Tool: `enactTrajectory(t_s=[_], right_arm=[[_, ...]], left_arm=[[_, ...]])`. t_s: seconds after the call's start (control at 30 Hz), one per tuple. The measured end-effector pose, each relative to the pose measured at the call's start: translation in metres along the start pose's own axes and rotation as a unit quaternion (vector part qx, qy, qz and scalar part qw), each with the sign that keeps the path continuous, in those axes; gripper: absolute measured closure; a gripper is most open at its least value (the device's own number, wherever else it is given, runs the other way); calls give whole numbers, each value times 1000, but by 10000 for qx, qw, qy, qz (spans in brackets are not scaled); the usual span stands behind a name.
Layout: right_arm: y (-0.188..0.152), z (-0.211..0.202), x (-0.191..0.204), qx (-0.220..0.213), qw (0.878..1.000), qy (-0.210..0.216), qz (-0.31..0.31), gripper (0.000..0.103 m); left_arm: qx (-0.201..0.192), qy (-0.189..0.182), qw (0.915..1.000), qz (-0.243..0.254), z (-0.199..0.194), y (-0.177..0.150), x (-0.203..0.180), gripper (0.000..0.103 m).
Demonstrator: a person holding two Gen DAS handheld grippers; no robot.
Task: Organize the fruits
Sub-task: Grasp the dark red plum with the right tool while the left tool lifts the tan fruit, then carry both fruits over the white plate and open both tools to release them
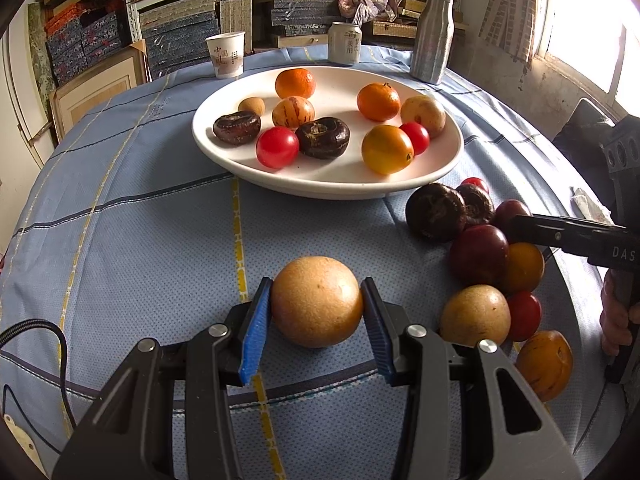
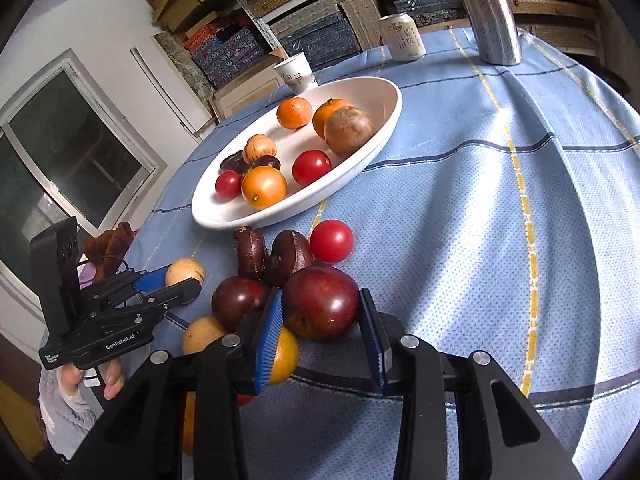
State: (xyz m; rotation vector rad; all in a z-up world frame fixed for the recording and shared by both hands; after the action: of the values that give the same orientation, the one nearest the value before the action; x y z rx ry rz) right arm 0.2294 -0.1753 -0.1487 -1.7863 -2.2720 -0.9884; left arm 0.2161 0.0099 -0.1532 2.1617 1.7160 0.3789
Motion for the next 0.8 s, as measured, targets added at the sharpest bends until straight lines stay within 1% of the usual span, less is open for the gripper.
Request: enactTrajectory(t_s=[0.2, 0.33, 0.4, 0.47, 0.53, 0.6, 0.63, 0.7, 0.8], right_arm=[[6, -18, -5, -364, 9991, -232, 27, 65], [11, -40, -6, -748, 9968, -286, 31, 65], [16, -54, -2, -945, 9953, -199, 29, 65], [25, -67, 5, -1049, 9943, -174, -36, 65], [45, -84, 18, -1138, 9932, -144, -181, 65], [68, -97, 30, -1249, 9915, -226, -296, 65], [76, -101, 34, -1282, 9908, -259, -354, 65], [96, -102, 45, -1348, 9892, -345, -462, 65], [119, -85, 55, -1281, 9896, -355, -549, 65]], left_arm=[[-276, -47, 9996, -89, -15, 5, 4, 59], [-428, -25, 9989, -193, -28, 11, 9, 59], [-513, 18, 9983, -259, -39, 19, 14, 59], [-557, 24, 9980, -282, -51, 33, 17, 59], [-642, 52, 9975, -278, -63, 50, 19, 59], [-771, 132, 9966, -275, -74, 73, 20, 59], [-824, 101, 9961, -295, -77, 86, 20, 59], [-869, -8, 9955, -375, -76, 107, 22, 59], [-845, -37, 9951, -513, -62, 131, 30, 59]])
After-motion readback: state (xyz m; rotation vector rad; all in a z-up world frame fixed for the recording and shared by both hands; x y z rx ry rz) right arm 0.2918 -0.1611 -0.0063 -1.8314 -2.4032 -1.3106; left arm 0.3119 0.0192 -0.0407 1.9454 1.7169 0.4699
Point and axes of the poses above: each gripper's, at about its wrist camera, not at the fingertips, and z roughly the way its jaws point, x to its left, y to its top, the point moved 9 cm from there along z, roughly the way its jaws point, and after that the axes turned 13 degrees about x, right-handed, at the moved point
